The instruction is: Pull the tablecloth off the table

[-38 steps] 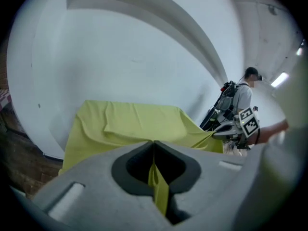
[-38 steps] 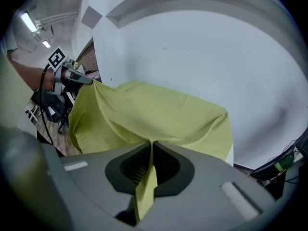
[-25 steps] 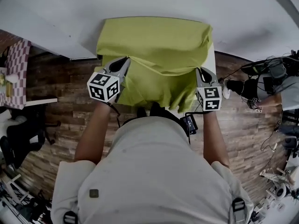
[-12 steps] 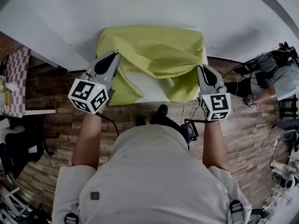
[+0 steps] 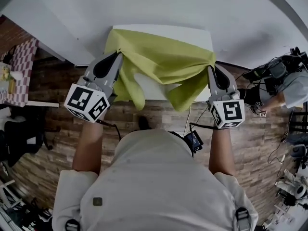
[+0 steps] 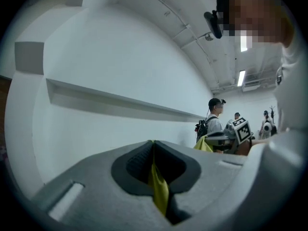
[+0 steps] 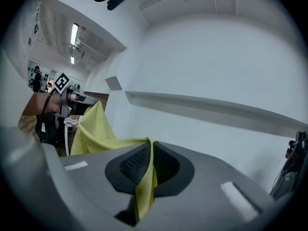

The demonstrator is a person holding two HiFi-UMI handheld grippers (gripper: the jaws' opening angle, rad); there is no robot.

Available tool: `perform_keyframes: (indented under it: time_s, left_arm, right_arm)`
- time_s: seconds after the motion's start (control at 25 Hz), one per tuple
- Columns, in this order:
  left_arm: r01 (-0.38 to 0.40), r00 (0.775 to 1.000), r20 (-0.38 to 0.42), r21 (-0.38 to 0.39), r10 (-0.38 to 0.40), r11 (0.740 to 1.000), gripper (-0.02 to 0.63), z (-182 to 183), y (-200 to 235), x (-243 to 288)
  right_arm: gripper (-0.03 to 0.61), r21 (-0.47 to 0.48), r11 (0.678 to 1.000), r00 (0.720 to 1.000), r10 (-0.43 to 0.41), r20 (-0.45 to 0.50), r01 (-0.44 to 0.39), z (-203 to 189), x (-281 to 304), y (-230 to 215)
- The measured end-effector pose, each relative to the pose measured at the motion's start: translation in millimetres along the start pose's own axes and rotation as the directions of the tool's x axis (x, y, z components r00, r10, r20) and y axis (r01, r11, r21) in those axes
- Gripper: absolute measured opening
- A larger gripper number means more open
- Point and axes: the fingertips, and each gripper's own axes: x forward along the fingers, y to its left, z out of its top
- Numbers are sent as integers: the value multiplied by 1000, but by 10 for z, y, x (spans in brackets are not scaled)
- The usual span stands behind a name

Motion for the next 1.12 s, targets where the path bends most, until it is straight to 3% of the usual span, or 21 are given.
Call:
perform_keyframes:
  time_s: [0.68, 1.12]
  left_arm:
    - [-122, 993, 2, 32, 122, 992, 6, -10, -1522, -459]
    - [-138, 990, -32, 59, 140, 989, 8, -44, -1977, -845]
  right_arm:
    - [17, 20, 986, 983, 164, 88, -166, -135, -1189, -86]
    - [17, 63, 979, 973, 185, 136, -194, -118, -1707, 133]
